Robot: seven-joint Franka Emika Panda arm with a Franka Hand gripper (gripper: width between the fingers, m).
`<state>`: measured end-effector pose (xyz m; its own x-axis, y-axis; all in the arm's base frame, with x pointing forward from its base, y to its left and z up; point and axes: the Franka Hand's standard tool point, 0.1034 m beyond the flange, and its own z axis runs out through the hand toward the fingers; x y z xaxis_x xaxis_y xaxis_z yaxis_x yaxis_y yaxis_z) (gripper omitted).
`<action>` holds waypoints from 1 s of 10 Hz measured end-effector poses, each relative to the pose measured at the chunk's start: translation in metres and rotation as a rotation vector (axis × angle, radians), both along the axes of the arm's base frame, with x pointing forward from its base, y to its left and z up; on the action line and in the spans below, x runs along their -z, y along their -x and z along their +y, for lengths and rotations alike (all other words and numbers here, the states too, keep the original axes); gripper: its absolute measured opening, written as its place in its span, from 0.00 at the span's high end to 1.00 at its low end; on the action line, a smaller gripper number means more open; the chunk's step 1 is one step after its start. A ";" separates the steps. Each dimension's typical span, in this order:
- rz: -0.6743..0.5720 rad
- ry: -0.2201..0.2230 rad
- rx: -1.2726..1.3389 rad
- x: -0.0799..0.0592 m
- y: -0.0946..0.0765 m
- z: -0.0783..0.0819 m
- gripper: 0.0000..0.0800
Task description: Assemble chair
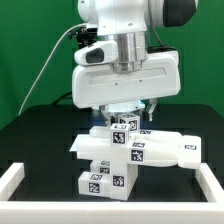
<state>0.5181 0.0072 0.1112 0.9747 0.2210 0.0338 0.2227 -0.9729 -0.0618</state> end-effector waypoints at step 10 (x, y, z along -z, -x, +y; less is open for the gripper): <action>0.036 -0.027 0.751 -0.001 -0.002 -0.002 0.65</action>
Offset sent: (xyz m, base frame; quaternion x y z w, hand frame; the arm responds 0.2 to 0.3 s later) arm 0.0000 0.0000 0.0000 0.0000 0.0000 0.1296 0.9916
